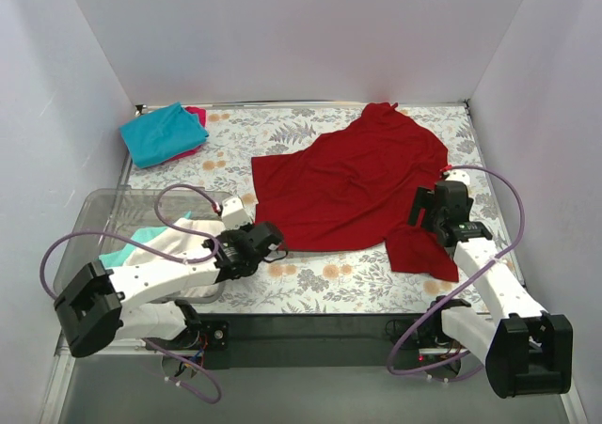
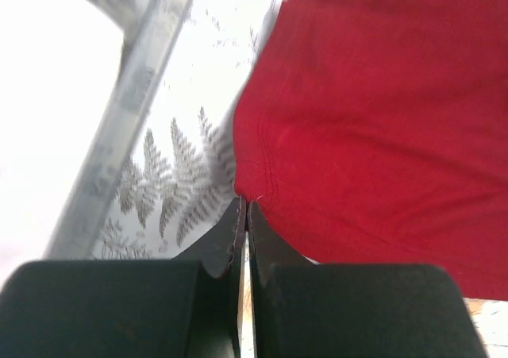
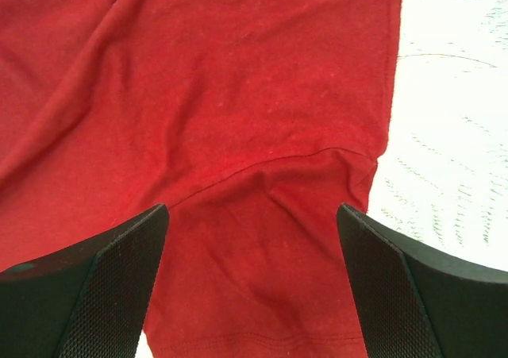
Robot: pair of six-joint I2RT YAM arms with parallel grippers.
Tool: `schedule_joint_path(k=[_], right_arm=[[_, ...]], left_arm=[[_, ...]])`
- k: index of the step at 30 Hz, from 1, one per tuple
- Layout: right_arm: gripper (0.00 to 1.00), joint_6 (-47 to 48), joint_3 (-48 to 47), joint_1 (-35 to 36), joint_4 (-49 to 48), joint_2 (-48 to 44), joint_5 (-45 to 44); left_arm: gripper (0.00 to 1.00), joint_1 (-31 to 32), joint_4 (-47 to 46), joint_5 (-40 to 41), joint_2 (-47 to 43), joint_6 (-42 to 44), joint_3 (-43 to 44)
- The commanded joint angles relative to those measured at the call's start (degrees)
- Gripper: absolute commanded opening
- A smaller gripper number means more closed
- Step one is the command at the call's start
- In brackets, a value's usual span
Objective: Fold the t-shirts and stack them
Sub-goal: Flatten the tshirt out
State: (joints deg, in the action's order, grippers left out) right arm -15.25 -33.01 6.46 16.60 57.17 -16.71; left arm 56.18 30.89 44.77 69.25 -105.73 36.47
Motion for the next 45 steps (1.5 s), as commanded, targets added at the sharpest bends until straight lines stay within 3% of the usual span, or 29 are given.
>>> schedule_joint_path(k=[1,6,17,23,34,45], right_arm=[[0.79,-2.42,0.58,1.36,0.01,-1.00,-8.06],[0.81,-3.30,0.58,1.36,0.01,2.50,-8.87],[0.85,-4.27,1.11,1.19,0.89,5.23,-8.61],[0.86,-5.14,1.02,1.10,0.89,8.74,-4.48],[0.84,-6.46,1.20,0.75,-2.01,12.43,-3.76],[0.84,-4.01,-9.60,0.31,-1.92,26.76,-9.30]], left_arm=[[0.00,-4.67,-6.09,1.73,-5.61,9.65,-0.08],[0.00,-12.75,-18.05,-4.69,-7.47,17.92,-2.98],[0.00,-16.71,-25.00,-9.26,-4.57,23.55,-2.11],[0.00,-26.03,-29.40,-17.44,-1.06,27.16,0.00],[0.00,-31.40,-32.39,-24.20,-5.27,28.83,-3.07],[0.00,-32.10,-31.95,-25.88,-5.79,29.18,-3.60]])
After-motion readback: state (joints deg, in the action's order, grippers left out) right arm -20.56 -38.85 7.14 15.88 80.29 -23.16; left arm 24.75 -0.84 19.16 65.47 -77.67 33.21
